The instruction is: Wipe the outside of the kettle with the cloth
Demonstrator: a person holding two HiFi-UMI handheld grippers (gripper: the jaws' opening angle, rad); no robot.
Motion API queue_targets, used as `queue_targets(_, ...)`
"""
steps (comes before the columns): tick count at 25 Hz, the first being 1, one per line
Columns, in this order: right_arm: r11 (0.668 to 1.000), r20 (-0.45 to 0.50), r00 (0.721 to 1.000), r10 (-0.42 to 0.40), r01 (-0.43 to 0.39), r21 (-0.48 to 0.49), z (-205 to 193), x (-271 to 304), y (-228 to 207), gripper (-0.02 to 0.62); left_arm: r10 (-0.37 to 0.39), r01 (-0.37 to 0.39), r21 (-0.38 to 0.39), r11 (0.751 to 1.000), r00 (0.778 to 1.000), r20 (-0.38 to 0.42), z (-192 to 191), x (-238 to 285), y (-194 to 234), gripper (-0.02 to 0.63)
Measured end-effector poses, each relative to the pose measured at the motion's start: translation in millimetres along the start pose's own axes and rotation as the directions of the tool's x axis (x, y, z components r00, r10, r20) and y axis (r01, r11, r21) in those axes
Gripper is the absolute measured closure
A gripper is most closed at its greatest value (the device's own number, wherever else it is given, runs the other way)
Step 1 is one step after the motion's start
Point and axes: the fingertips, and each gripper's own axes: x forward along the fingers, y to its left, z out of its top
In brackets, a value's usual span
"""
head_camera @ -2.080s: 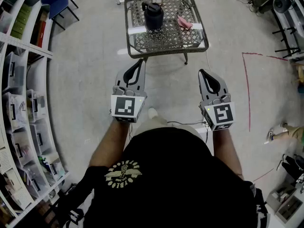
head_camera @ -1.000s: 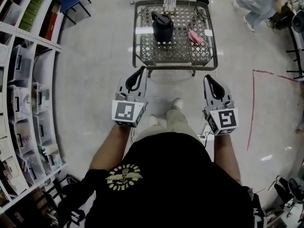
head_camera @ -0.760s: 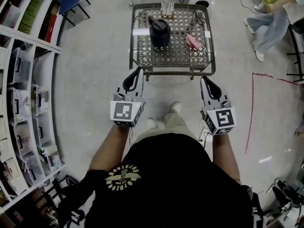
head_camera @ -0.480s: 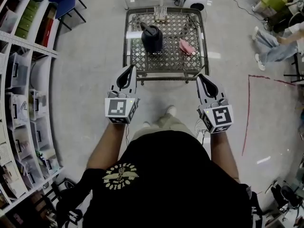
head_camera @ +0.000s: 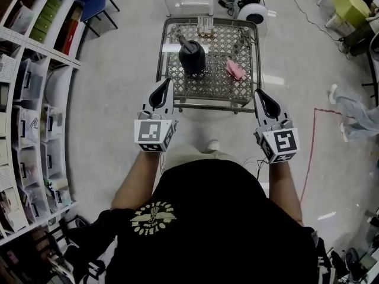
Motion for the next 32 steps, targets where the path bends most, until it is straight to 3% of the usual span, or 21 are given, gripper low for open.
queue_targets(9, 0.999, 0.006, 1.000, 0.031, -0.031, 0.014, -1, 8, -12, 0.583, 0.033, -0.033, 0.020, 0.999, 0.999, -0.008, 6, -2, 0, 0.600)
queue_targets(21, 1.000, 0.010, 1.000, 0.007, -0.007, 0.019, -10, 14, -18, 0.583, 0.003, -0.003, 0.041, 0.999, 1.000, -0.007, -1, 12, -2, 0.600)
queue_targets(32, 0.999, -0.044, 0.999, -0.016, 0.017, 0.038, -24, 48, -34, 0.582, -0.034, 0.035, 0.022, 0.999, 0.998, -0.045, -23, 52, 14, 0.600)
